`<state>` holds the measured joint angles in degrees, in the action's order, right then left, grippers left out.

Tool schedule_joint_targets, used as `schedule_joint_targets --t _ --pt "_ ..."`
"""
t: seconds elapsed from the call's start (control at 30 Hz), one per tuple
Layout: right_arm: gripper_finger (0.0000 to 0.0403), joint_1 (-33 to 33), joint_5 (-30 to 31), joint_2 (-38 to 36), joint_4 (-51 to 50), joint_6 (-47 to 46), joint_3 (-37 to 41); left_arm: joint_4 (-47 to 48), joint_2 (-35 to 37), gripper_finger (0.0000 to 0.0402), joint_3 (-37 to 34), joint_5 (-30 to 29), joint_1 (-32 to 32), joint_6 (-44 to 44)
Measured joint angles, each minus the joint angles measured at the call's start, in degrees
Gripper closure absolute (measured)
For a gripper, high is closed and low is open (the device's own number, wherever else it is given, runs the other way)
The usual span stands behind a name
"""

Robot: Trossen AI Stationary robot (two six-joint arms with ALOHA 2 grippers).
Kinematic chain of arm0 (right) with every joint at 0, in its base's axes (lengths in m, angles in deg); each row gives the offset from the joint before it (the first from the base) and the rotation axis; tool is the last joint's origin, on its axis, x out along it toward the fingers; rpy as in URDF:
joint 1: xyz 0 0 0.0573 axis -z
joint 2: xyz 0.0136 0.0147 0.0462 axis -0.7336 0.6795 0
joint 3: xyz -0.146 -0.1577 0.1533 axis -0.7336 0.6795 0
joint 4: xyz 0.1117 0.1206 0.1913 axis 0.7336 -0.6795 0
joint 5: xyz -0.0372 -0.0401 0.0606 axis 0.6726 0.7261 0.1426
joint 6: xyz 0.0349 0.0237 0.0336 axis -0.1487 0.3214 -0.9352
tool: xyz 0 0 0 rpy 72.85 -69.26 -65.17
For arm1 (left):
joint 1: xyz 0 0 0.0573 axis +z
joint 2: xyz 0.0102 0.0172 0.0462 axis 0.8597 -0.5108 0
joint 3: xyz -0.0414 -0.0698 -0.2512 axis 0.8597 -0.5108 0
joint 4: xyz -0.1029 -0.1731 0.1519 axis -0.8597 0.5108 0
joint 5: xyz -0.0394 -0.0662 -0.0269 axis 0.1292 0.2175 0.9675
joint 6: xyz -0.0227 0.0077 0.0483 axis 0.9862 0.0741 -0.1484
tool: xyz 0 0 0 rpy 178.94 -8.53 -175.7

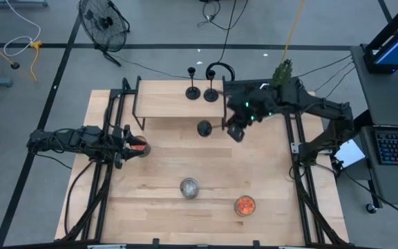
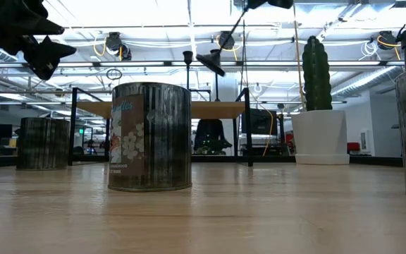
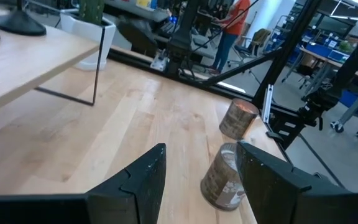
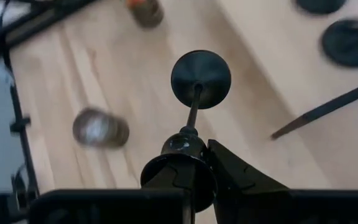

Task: Pick & Place candle stick holders
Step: Put the black candle holder on the shelf

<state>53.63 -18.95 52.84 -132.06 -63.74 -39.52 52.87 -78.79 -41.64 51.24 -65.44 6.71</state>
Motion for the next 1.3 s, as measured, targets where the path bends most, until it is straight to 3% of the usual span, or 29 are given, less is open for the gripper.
schedule_joint_targets --t 0.33,0.6,0.73,1.3 --pt "0.0388 8.0 -0.2 3.3 -0.4 1.5 -7.8 1.2 0.0 0.0201 0.0 0.0 0.0 0.3" --pt "0.0388 11.8 -0.5 7.2 -0.3 1.5 -8.3 1.2 0.0 0.0201 0.0 0.0 0.0 -0.7" --pt "0.0388 13.7 -3.6 8.7 0.8 1.0 -8.3 1.1 0.0 0.0201 0.0 0.0 0.0 -0.8" --pt "0.0388 15.7 -1.7 10.6 2.9 2.4 -8.2 1.0 0.0 0.0201 0.0 -0.1 0.0 -2.0"
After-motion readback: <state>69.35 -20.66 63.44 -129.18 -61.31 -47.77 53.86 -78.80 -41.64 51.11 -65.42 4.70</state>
